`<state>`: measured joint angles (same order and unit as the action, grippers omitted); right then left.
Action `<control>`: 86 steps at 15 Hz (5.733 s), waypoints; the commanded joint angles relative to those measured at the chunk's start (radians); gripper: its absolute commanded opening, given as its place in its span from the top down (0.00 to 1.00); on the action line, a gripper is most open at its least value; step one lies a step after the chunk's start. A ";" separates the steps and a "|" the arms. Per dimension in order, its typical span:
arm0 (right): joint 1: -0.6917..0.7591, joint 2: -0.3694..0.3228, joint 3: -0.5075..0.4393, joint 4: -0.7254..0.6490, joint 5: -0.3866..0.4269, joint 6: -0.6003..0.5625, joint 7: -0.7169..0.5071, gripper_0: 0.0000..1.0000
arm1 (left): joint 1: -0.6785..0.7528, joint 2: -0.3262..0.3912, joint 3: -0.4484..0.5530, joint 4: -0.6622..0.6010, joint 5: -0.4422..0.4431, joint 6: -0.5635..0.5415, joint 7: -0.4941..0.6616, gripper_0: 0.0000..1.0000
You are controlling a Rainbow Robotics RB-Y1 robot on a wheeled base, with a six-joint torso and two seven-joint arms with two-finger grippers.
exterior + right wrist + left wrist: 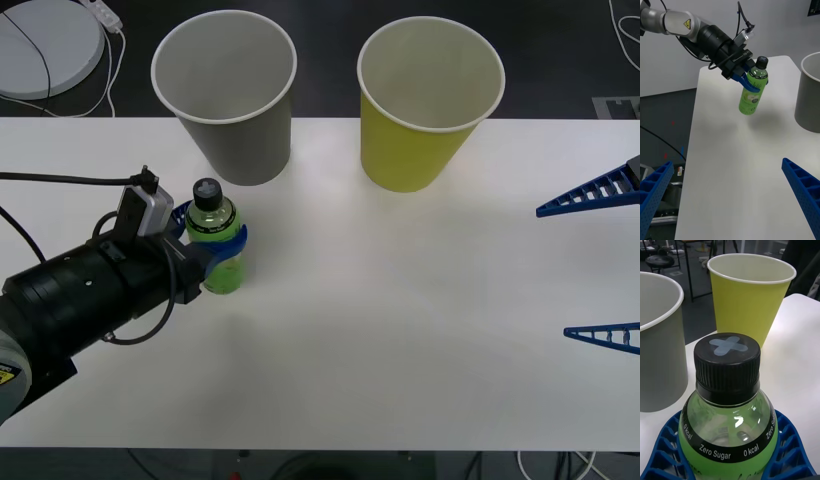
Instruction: Put the can into the green bin and the plastic bottle into the gray bin
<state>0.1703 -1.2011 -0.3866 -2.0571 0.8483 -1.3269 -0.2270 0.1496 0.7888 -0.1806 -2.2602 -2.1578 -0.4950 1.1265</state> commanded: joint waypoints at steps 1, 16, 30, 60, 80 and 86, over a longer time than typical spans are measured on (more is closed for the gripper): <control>0.000 0.000 0.000 0.000 0.000 0.000 0.000 0.00 | 0.047 0.000 0.082 -0.114 -0.106 -0.128 0.136 1.00; 0.000 0.000 0.000 0.000 0.000 0.000 0.000 0.00 | 0.061 -0.010 0.385 -0.329 -0.109 -0.505 0.328 1.00; 0.000 0.000 0.000 0.000 0.000 0.000 0.000 0.00 | -0.065 -0.020 0.668 -0.354 0.116 -0.832 0.355 1.00; 0.000 0.000 0.000 0.000 0.000 0.000 0.000 0.00 | -0.912 0.253 0.336 0.326 0.306 -1.076 0.260 1.00; 0.000 0.000 0.000 0.000 0.000 0.000 0.000 0.00 | -1.349 0.046 0.020 0.751 0.162 -1.076 0.139 1.00; 0.000 0.000 0.000 0.000 0.000 0.000 0.000 0.00 | -1.414 -0.039 0.018 0.881 0.127 -1.076 0.090 1.00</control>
<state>0.1703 -1.2011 -0.3866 -2.0571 0.8483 -1.3269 -0.2270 -1.2595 0.7589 -0.1617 -1.3893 -2.0265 -1.5710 1.2202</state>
